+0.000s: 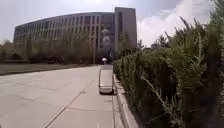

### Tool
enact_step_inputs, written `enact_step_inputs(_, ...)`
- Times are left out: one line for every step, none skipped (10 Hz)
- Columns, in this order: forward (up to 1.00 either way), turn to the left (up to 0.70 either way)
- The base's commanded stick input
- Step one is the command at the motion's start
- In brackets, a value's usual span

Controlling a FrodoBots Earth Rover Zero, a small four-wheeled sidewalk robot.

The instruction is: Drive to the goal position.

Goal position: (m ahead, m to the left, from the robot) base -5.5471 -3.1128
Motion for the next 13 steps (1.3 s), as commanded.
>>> enact_step_inputs(0.00,0.00)
enact_step_inputs(0.00,0.00)
enact_step_inputs(0.00,0.00)
enact_step_inputs(0.00,0.00)
enact_step_inputs(0.13,0.00)
enact_step_inputs(0.48,0.00)
enact_step_inputs(0.70,0.07)
enact_step_inputs(0.70,0.25)
enact_step_inputs(0.70,0.35)
enact_step_inputs(0.70,0.35)
enact_step_inputs(0.70,0.35)
enact_step_inputs(0.70,0.35)
enact_step_inputs(0.70,0.35)
